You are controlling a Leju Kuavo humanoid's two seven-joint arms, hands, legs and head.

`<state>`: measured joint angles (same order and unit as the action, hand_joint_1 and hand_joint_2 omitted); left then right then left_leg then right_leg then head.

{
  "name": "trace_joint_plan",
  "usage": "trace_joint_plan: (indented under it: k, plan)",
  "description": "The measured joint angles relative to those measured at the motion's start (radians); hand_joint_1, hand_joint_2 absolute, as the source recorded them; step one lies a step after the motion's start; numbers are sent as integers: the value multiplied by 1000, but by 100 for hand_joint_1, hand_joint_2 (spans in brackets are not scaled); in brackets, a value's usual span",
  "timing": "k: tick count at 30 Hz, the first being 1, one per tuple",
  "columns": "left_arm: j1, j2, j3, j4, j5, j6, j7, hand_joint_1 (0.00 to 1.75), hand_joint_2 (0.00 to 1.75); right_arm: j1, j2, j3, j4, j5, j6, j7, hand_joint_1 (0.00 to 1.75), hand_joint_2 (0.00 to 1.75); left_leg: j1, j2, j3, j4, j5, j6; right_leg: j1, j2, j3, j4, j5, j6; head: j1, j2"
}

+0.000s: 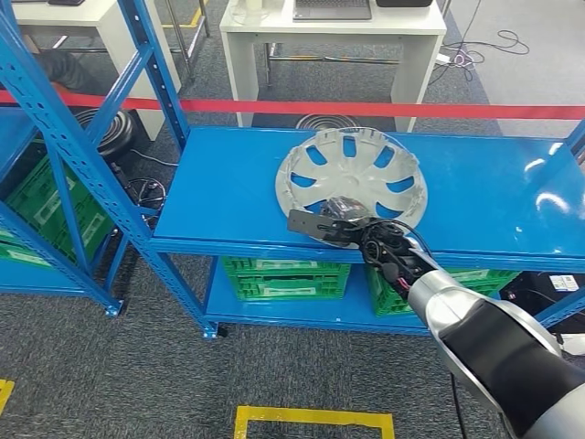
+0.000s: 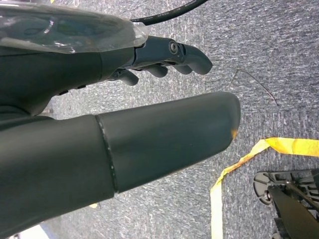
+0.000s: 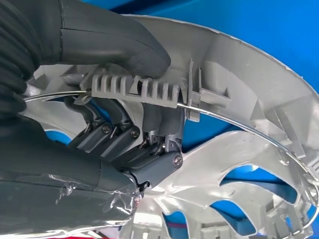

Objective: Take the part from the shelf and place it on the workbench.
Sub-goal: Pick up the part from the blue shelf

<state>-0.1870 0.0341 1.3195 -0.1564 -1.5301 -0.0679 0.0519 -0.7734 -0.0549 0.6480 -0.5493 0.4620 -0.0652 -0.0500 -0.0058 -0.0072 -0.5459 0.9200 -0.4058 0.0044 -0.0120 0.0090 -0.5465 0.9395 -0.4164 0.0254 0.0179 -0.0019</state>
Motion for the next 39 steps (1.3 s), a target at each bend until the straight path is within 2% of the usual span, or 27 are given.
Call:
trace_joint_plan:
  k: [5,9,19,23,28,34,39]
  plan:
    - [0,0,0,0,0,1,0,0,0,1,-1,0,0,0,0,0,172,175,0,0,0,0,0,0,0,0,0,0,0,0,0,0]
    - [0,0,0,0,1,2,0,0,175,1,-2,-1,-2,0,0,0,175,175,0,0,0,0,0,0,0,0,0,0,0,0,0,0]
    - [0,3,0,0,2,23,-4,0,175,10,-10,-6,-19,0,-9,5,175,175,0,0,0,0,0,0,0,0,0,0,0,0,0,0]
    - [0,7,1,0,3,40,-2,0,175,19,-10,-14,-31,-6,-53,-7,175,175,0,0,0,0,0,0,0,0,0,0,0,0,0,0]
    - [0,7,2,0,3,43,-1,0,175,30,-10,-44,-66,-63,-141,-72,175,175,0,0,0,0,0,0,0,0,0,0,0,0,0,0]
    - [3,7,2,0,2,50,-1,0,175,60,-11,-107,-180,-195,-238,-144,175,175,0,0,0,0,0,0,0,0,0,0,0,0,0,0]
    - [6,6,2,0,1,55,-1,0,175,84,-19,-158,-311,-239,-260,-146,175,175,0,0,0,0,0,0,0,1,-1,0,0,0,-1,0]
